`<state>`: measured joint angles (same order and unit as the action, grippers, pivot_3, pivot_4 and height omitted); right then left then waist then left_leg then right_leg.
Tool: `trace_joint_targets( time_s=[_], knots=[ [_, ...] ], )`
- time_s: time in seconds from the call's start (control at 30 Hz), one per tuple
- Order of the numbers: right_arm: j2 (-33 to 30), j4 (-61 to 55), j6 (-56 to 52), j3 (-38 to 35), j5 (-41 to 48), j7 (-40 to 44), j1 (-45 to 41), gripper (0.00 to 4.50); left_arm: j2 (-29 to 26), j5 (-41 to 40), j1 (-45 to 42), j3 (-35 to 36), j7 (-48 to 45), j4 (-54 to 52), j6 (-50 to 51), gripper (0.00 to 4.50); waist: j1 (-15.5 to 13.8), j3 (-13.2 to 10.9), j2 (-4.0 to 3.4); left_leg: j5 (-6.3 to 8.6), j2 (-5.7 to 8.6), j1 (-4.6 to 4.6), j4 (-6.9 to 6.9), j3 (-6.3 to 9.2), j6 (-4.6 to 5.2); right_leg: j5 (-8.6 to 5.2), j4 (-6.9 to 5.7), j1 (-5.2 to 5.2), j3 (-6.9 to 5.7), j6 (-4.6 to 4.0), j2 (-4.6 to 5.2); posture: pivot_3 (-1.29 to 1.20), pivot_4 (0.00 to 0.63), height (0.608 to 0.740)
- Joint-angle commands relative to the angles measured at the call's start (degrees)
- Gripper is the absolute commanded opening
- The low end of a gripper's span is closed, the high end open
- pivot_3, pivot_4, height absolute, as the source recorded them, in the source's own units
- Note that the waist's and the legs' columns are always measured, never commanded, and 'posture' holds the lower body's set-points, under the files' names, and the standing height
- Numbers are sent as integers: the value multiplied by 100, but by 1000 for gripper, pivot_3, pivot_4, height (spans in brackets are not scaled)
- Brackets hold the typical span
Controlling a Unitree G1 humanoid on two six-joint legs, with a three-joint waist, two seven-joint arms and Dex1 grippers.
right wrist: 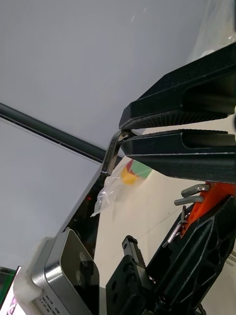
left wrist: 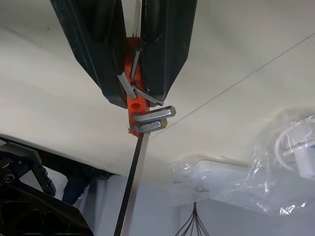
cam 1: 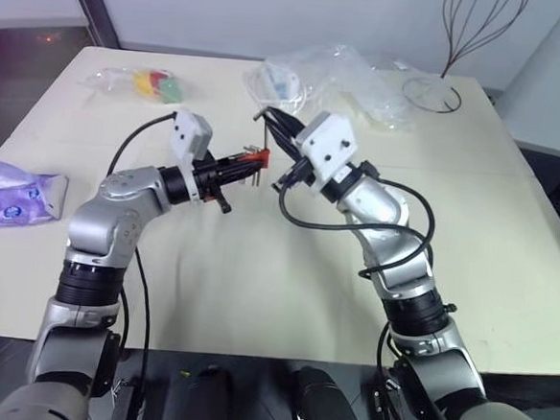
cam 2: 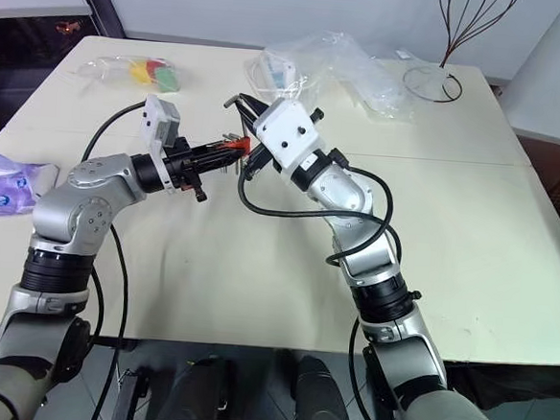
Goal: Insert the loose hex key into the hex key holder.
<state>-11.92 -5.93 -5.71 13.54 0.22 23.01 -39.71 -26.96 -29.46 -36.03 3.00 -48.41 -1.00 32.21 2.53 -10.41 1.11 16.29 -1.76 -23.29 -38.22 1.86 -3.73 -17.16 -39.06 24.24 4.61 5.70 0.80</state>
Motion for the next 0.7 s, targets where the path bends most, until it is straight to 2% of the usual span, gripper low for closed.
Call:
trace_joint_targets(
  time_s=[0.03, 0.7],
  knots=[
    [20, -128, 22, -113, -3, 19, -14, 41, -24, -106, -59, 145, -15, -201, -110, 0, 0, 0, 0, 0, 0, 0, 0, 0, 0, 0, 0, 0, 0, 0, 0, 0, 150, 740],
    [52, -164, -18, -84, -5, 58, 3, 41, -3, -56, -135, 145, 8, -95, -176, 0, 0, 0, 0, 0, 0, 0, 0, 0, 0, 0, -1, 0, 0, 0, 0, 0, 150, 740]
  ],
)
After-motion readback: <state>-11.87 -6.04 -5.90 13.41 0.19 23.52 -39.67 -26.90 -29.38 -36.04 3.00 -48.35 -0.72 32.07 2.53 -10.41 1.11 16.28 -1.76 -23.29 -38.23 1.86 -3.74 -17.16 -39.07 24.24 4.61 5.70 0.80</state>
